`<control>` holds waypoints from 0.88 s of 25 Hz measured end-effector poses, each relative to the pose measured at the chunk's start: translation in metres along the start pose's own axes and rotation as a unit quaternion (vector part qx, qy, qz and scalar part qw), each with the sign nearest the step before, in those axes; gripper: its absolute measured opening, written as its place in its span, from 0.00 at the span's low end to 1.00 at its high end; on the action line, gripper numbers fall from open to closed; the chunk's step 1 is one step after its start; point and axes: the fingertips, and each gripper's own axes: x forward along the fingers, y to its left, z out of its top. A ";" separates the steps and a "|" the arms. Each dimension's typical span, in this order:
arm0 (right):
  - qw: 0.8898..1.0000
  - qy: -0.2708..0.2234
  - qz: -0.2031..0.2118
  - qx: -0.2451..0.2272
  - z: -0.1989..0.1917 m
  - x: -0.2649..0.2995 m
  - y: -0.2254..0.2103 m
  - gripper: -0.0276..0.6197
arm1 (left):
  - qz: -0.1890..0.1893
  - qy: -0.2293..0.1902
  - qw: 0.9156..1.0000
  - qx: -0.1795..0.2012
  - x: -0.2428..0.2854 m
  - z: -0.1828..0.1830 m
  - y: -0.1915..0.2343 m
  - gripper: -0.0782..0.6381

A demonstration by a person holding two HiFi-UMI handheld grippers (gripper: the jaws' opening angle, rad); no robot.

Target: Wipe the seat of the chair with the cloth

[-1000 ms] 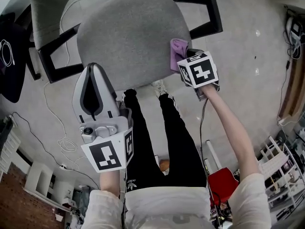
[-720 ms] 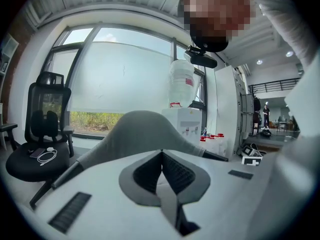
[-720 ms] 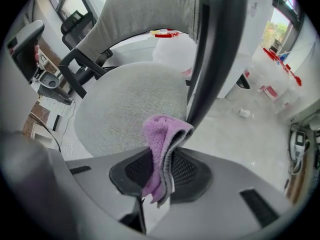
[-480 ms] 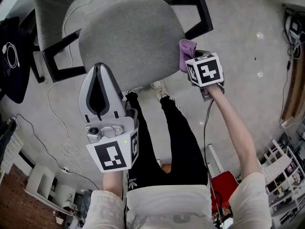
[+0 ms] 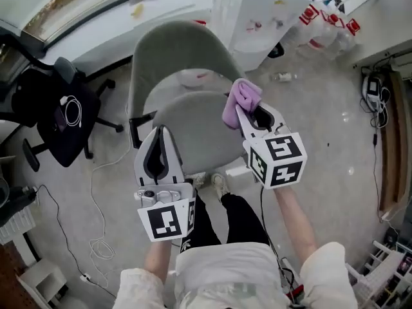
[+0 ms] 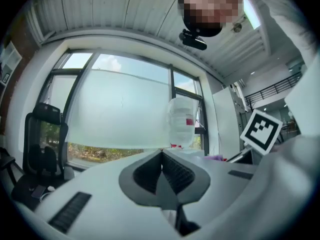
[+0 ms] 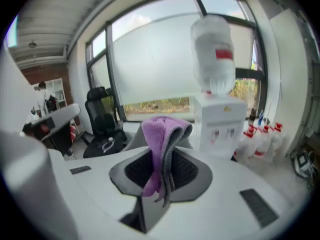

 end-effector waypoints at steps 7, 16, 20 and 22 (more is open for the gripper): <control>0.976 -0.209 0.003 -0.059 0.171 -0.137 0.073 0.18 | -0.006 -0.061 0.997 -0.042 -0.018 0.166 -0.008 0.13; 0.947 -0.304 0.005 -0.100 0.202 -0.212 0.126 0.18 | -0.033 -0.092 0.995 -0.012 -0.061 0.217 -0.017 0.13; 0.950 -0.301 0.014 -0.079 0.200 -0.214 0.134 0.18 | -0.029 -0.108 0.994 -0.003 -0.070 0.232 -0.006 0.13; 0.949 -0.303 0.013 -0.083 0.200 -0.217 0.140 0.18 | -0.028 -0.110 0.994 0.000 -0.075 0.233 -0.001 0.13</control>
